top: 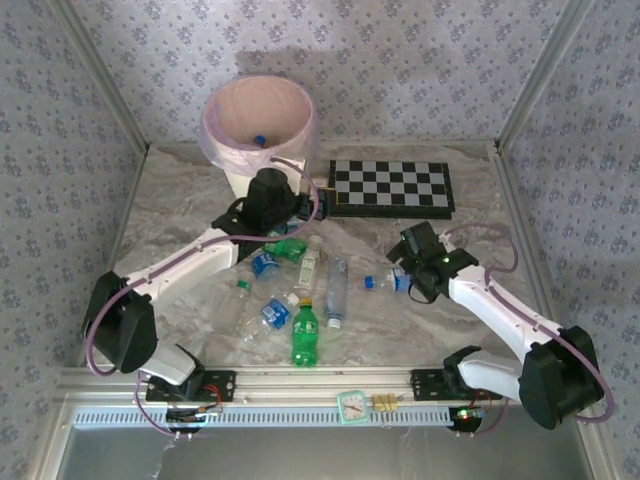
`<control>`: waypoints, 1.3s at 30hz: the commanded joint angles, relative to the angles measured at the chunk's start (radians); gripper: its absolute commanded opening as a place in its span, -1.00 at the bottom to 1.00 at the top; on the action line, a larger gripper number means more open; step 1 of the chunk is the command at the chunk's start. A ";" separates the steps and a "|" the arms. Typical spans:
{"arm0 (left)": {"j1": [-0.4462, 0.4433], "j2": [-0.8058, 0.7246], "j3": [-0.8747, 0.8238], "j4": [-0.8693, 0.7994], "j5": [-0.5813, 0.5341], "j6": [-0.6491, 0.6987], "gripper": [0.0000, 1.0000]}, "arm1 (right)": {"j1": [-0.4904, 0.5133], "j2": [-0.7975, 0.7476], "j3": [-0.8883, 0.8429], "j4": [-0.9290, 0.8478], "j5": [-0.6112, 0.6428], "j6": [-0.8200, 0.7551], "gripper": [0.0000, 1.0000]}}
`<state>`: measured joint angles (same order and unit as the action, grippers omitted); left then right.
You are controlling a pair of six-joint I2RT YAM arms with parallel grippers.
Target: Put the plastic bottles in the bin
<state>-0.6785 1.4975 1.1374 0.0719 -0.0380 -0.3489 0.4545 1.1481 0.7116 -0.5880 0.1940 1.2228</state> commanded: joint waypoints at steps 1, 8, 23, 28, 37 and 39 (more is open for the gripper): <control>0.004 0.026 0.002 0.018 0.018 -0.073 1.00 | 0.002 0.003 -0.036 0.060 0.003 0.100 1.00; 0.004 0.058 -0.018 0.031 0.055 -0.079 1.00 | -0.039 0.081 -0.056 0.166 -0.035 0.136 1.00; 0.005 0.073 -0.047 0.080 0.101 -0.084 1.00 | -0.109 0.211 -0.110 0.352 -0.104 0.109 0.60; 0.005 0.078 -0.048 0.081 0.101 -0.091 1.00 | -0.117 0.219 -0.130 0.381 -0.118 0.103 0.32; 0.036 0.101 -0.053 0.091 0.201 -0.134 1.00 | -0.113 0.174 -0.142 0.522 -0.151 -0.001 -0.02; 0.068 0.114 -0.066 0.116 0.284 -0.188 1.00 | -0.107 0.153 -0.131 0.571 -0.151 -0.036 -0.05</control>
<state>-0.6487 1.5871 1.0885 0.1310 0.1291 -0.4694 0.3408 1.3411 0.5793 -0.1215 0.0544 1.2560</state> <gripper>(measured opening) 0.996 0.588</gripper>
